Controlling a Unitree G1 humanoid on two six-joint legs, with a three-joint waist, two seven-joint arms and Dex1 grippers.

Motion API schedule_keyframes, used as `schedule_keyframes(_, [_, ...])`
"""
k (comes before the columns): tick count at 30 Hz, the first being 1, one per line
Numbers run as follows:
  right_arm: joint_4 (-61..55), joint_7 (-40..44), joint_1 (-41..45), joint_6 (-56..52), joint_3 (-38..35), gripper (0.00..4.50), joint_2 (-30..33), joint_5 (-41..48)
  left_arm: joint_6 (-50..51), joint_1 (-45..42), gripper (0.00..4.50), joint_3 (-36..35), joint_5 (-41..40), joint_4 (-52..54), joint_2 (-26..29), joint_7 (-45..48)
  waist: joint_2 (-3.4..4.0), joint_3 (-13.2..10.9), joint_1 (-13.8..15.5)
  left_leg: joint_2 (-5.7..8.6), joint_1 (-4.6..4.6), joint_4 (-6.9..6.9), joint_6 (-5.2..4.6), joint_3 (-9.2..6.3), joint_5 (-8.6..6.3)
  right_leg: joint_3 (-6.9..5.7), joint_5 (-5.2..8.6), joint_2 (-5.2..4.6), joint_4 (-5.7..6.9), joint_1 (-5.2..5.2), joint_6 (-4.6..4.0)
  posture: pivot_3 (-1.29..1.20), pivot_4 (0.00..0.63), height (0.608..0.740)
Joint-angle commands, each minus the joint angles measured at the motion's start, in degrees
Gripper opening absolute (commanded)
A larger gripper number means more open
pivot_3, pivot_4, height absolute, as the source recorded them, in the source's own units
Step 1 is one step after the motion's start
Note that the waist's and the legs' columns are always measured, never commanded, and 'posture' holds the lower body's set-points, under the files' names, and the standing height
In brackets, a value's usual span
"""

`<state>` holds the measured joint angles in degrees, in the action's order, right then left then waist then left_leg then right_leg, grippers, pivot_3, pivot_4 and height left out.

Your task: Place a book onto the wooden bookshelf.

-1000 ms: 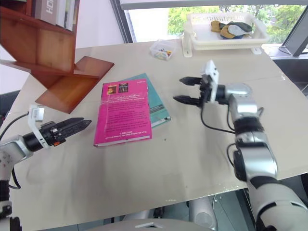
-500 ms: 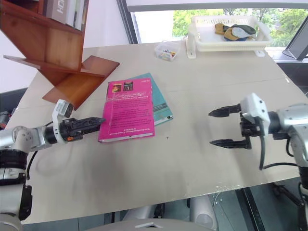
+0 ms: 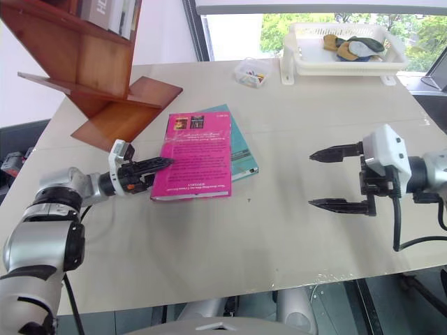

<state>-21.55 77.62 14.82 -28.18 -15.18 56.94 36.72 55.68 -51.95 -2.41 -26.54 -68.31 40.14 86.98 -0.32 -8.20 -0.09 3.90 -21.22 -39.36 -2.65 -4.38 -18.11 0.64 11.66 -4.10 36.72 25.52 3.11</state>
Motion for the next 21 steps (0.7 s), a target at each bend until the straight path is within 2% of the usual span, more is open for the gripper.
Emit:
schedule_keyframes(1, [-2.05, -0.76, -1.02, 0.0, -3.42, 4.5, 1.63, 1.26, -0.88, -2.55, 4.46, -2.36, 1.2, -2.6, -1.08, -0.77, 0.0, 0.0, 0.0, 0.0, 0.0, 0.0, 0.0, 0.0, 0.0, 0.01, 0.0, 0.0, 0.0, 0.0, 0.0, 0.0, 0.15, 0.74])
schedule_keyframes(4, [-2.32, -1.21, -1.72, -0.09, -4.0, 4.5, 2.01, 1.59, -1.63, -3.37, 4.46, -2.98, 2.42, -3.61, -1.74, -0.8, -0.01, -0.01, -0.07, -0.01, -0.01, -0.02, 0.0, 0.01, 0.0, 0.02, 0.0, 0.0, 0.02, 0.01, 0.0, 0.0, 0.15, 0.74])
schedule_keyframes(5, [-2.34, -1.34, -1.9, -0.07, -4.16, 4.5, 2.12, 1.66, -2.09, -3.48, 4.07, -3.3, 2.79, -3.96, -1.92, -1.03, -0.02, -0.01, -0.13, -0.01, -0.01, -0.02, 0.0, 0.01, 0.0, 0.02, 0.0, 0.0, 0.02, 0.01, 0.0, 0.0, 0.15, 0.74])
schedule_keyframes(6, [-2.35, -1.43, -2.05, -0.04, -4.27, 4.5, 2.25, 1.7, -2.3, -3.7, 3.94, -3.84, 2.92, -4.22, -2.09, -1.32, -0.03, -0.01, -0.18, -0.02, -0.01, -0.02, 0.0, 0.01, 0.0, 0.02, 0.0, 0.0, 0.02, 0.01, 0.0, 0.0, 0.15, 0.74])
schedule_keyframes(14, [-1.5, -1.61, -1.93, 0.35, -4.49, 4.5, 3.11, 2.12, -2.45, -4.19, 0.71, -6.35, 4.08, -4.1, -1.86, 0.17, -0.08, -0.04, -0.23, -0.01, -0.02, -0.03, 0.0, 0.0, 0.0, 0.0, 0.0, 0.0, 0.02, 0.01, 0.01, 0.0, 0.15, 0.74])
schedule_keyframes(16, [-0.61, -1.51, -2.06, 0.88, -4.6, 4.5, 3.22, 1.91, -1.36, -4.21, 0.57, -6.61, 3.97, -3.02, -1.17, 1.98, -0.12, -0.06, -0.32, -0.01, -0.03, -0.03, 0.0, 0.0, 0.0, 0.0, 0.0, 0.0, 0.02, 0.01, 0.01, 0.0, 0.15, 0.74])
schedule_keyframes(21, [2.14, -1.4, -3.09, 2.46, -5.18, 4.5, 2.96, 1.34, 2.75, -2.02, 0.57, -6.37, 0.65, 3.64, 1.39, 5.52, -0.32, -0.18, -0.66, -0.04, -0.06, -0.03, 0.0, -0.01, 0.0, 0.0, 0.0, 0.0, 0.02, 0.04, 0.0, 0.0, 0.15, 0.74])
